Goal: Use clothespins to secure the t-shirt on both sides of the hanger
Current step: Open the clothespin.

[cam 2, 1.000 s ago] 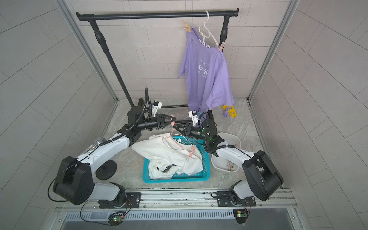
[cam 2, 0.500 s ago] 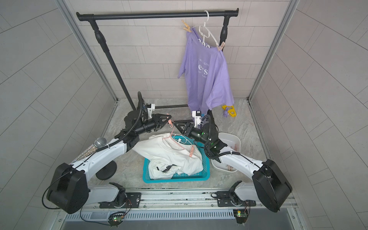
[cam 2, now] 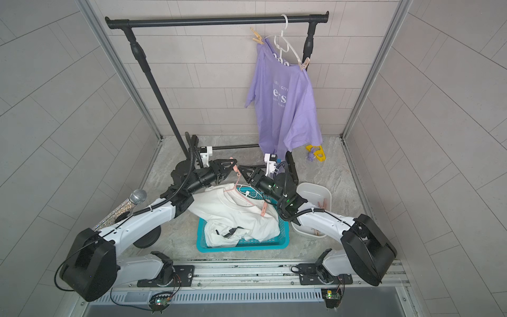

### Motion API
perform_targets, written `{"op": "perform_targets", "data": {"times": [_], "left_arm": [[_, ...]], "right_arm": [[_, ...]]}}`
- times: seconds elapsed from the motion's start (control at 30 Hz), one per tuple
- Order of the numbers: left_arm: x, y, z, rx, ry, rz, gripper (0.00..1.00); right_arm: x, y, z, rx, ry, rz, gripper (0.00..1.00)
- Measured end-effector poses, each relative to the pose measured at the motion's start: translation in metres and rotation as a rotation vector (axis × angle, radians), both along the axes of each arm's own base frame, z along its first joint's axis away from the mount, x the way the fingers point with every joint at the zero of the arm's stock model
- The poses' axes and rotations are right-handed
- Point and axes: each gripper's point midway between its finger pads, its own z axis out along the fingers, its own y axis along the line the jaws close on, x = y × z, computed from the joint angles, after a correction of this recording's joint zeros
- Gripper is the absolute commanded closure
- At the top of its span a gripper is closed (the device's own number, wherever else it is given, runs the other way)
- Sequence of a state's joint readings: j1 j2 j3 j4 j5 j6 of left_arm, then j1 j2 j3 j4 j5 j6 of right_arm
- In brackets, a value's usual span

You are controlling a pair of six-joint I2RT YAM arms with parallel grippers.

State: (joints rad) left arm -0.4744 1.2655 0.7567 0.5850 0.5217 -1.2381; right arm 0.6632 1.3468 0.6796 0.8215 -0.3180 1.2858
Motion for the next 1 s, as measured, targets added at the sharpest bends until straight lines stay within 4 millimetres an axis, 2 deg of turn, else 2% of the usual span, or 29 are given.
{"op": "perform_targets", "data": {"times": [0.17, 0.4, 0.73, 1.0], "left_arm": [[0.0, -0.001, 0.002, -0.008, -0.009, 0.007, 0.8], [-0.002, -0.003, 0.003, -0.013, -0.017, 0.007, 0.8], [-0.002, -0.003, 0.01, -0.038, -0.035, 0.012, 0.8], [0.0, 0.0, 0.007, -0.059, -0.029, 0.034, 0.8]], "right_arm": [[0.001, -0.001, -0.003, 0.004, 0.005, -0.01, 0.42], [0.001, 0.011, -0.01, 0.021, 0.019, 0.012, 0.43], [0.003, 0.015, -0.001, 0.053, 0.008, 0.005, 0.43], [0.004, 0.016, -0.003, 0.061, 0.022, -0.006, 0.43]]}}
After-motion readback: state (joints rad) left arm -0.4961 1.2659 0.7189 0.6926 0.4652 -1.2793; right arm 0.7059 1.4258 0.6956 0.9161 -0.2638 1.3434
